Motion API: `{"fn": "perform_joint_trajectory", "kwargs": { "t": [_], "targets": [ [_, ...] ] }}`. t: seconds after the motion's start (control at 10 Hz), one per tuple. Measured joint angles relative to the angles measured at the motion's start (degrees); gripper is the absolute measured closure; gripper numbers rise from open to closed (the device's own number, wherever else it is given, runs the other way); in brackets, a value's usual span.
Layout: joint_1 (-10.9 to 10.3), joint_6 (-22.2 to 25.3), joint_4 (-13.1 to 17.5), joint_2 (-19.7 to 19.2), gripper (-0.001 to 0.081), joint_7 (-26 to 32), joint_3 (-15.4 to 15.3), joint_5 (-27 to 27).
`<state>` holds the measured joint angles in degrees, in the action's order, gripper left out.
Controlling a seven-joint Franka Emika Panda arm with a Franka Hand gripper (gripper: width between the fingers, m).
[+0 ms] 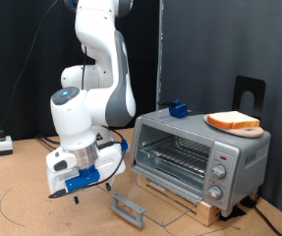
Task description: Make a piece of toast with the oven
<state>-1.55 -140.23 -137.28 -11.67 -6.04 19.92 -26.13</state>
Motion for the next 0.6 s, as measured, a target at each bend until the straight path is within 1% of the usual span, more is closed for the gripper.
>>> {"fn": "perform_joint_trajectory", "kwargs": {
  "t": [0.1,0.2,0.4,0.5,0.6],
  "targets": [
    [0.16,2.90,0.14,1.02,-0.0004,3.83,-0.16,-3.07],
    [0.68,8.00,0.39,2.79,-0.0004,7.91,-0.16,-5.31],
    [2.04,20.00,1.69,6.24,-0.0004,12.86,0.43,-6.11],
    [2.65,24.84,2.36,7.82,-0.0004,14.30,0.77,-6.11],
    [3.04,27.80,2.79,9.35,-0.0004,15.02,1.07,-6.11]
  ]
}}
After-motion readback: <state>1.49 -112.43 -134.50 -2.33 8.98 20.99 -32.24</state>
